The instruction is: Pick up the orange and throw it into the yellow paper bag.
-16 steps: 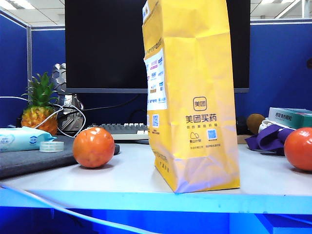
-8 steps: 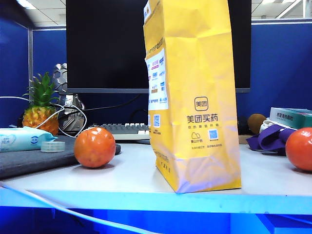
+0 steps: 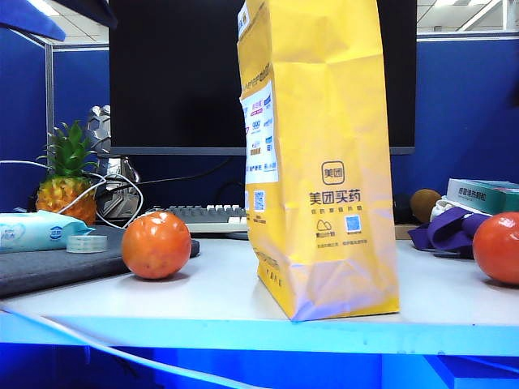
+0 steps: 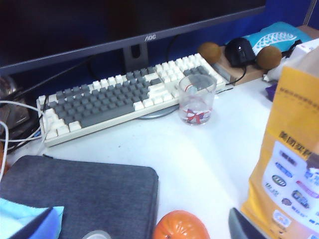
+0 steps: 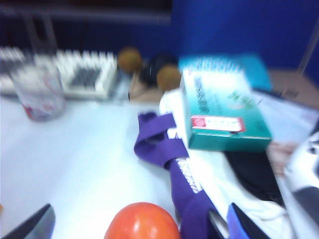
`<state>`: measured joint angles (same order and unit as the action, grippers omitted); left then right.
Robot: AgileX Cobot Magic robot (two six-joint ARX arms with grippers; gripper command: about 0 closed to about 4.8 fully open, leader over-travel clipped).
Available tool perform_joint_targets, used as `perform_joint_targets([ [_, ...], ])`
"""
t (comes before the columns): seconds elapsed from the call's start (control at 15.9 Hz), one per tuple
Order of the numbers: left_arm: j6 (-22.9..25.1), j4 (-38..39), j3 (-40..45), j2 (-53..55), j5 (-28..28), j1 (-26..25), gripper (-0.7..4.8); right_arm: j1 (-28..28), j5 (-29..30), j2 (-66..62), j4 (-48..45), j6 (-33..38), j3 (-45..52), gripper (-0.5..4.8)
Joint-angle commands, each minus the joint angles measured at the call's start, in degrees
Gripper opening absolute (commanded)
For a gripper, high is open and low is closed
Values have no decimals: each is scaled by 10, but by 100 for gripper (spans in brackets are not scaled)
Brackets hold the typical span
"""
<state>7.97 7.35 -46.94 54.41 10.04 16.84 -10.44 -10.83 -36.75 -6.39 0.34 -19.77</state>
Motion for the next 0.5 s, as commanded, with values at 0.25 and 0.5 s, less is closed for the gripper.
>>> perform_joint_targets([
  [0.25,20,69,-2,1,8,0,479,8,66,-245,206,-50,-228,479],
  [0.5,46,115,-23,4,76,0,479,61,110,-280,296,-65,-270,479],
])
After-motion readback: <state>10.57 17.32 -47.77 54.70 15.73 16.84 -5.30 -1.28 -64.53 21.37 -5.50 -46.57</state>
